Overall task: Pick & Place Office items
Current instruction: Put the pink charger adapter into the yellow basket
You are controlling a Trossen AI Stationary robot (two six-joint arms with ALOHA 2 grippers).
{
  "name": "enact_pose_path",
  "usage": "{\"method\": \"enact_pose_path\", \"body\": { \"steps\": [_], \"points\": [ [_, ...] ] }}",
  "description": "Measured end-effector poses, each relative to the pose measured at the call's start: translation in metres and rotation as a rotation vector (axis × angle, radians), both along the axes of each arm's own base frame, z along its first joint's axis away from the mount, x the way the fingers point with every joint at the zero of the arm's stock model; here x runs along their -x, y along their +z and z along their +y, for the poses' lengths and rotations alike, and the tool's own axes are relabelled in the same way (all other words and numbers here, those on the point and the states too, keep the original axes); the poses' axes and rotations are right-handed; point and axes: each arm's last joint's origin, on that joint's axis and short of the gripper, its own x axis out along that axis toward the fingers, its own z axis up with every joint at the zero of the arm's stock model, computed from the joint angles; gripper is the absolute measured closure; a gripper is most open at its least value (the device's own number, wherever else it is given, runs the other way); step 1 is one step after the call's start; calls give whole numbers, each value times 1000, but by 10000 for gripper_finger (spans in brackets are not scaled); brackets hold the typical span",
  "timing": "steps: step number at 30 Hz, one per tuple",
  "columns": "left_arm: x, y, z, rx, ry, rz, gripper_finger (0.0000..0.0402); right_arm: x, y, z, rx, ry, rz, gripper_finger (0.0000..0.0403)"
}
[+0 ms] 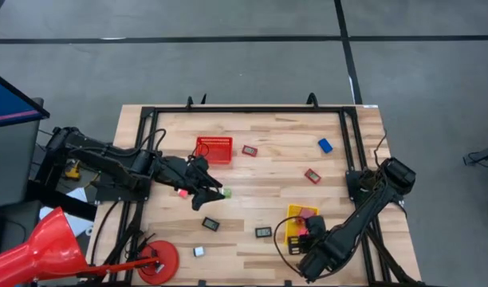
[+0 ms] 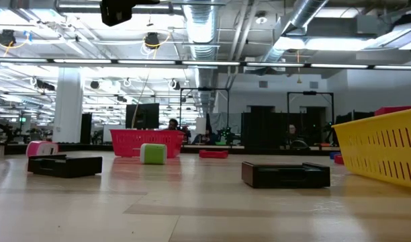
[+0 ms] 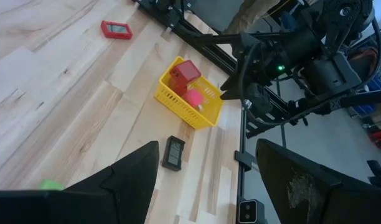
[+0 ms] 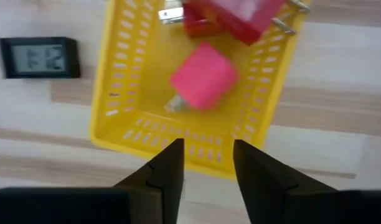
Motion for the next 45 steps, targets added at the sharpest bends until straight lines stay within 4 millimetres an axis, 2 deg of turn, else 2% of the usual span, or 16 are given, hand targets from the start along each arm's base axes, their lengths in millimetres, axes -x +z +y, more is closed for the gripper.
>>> {"method": "enact_pose_path", "body": {
  "steps": [8,12,16,21,24,29,33,35,37,40,45],
  "points": [
    [0,0,0,0,-3,1,137,-20,31,10,65,107,-280,300],
    [0,0,0,0,-5,1,137,-40,47,13,125,307,-435,301],
    [1,-3,0,-9,-4,30,137,-58,52,7,184,509,-479,301],
    [16,-15,3,-48,21,211,137,-76,52,-15,176,568,-421,297],
    [33,-24,-1,-65,32,361,137,-81,54,-27,172,550,-405,284],
    [57,-32,-11,-100,30,531,137,-74,71,-33,234,578,-445,259],
    [75,-44,-10,-125,155,758,137,-66,87,-43,272,553,-470,248],
    [78,-49,-6,-155,221,826,137,-63,96,-47,307,517,-507,246],
    [74,-52,-5,-204,175,840,137,-59,103,-50,335,499,-535,245],
    [69,-56,-6,-328,9,865,137,-55,114,-56,365,479,-569,245],
    [57,-69,-13,-524,-338,905,137,-48,128,-63,381,470,-609,245]
  ]
}}
